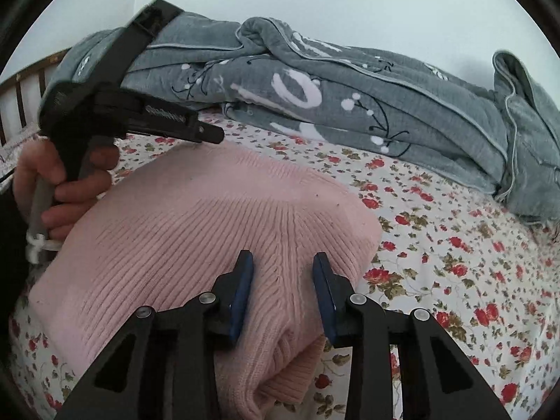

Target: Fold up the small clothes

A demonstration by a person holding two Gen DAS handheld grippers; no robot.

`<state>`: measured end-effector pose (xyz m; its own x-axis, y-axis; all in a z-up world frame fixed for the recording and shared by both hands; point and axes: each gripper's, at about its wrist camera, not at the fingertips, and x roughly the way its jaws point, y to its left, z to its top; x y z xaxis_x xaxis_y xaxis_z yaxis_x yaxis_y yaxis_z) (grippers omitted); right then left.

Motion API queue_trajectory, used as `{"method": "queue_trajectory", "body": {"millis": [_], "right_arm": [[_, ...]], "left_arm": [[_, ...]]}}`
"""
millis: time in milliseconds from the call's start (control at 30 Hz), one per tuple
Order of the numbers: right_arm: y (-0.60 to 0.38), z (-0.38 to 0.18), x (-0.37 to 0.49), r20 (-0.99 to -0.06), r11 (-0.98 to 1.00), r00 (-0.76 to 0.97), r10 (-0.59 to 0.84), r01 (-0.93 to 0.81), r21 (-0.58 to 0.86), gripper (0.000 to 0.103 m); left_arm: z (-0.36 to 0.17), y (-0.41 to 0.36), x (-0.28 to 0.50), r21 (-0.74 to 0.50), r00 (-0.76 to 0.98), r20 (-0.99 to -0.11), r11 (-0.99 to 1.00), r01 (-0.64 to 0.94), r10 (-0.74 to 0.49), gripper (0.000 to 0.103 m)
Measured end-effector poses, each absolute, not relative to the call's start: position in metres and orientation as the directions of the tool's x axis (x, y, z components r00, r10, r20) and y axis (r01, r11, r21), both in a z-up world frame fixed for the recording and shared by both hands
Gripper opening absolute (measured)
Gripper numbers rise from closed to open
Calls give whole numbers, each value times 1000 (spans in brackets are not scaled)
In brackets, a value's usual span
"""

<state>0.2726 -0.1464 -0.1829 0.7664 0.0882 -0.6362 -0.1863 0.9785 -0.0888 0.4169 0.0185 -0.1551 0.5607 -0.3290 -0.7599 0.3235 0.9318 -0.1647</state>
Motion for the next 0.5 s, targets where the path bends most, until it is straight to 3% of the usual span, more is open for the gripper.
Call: {"method": "queue_trajectory", "body": {"millis": [100, 200, 300, 400, 500], "right_arm": [[-149, -177, 272, -641, 980, 759, 113, -192, -54, 34], [-151, -164, 263, -618, 983, 775, 131, -181, -19, 34], [-150, -155, 243, -577, 982, 802, 153, -188, 0, 34], [-147, -161, 226, -557, 980, 820, 132, -191, -49, 34], [-145, -180, 227, -595, 983, 802, 55, -147, -106, 34]], "left_arm": [[-151, 16, 405, -117, 582, -753, 933, 341, -307, 27], [-139, 24, 386, -206, 555, -735, 909, 362, -388, 28], [-134, 24, 356, -210, 559, -721, 897, 388, -410, 32], [-135, 22, 316, -217, 570, -690, 879, 423, -445, 35], [-129, 24, 279, -204, 614, -650, 882, 426, -447, 37]]}}
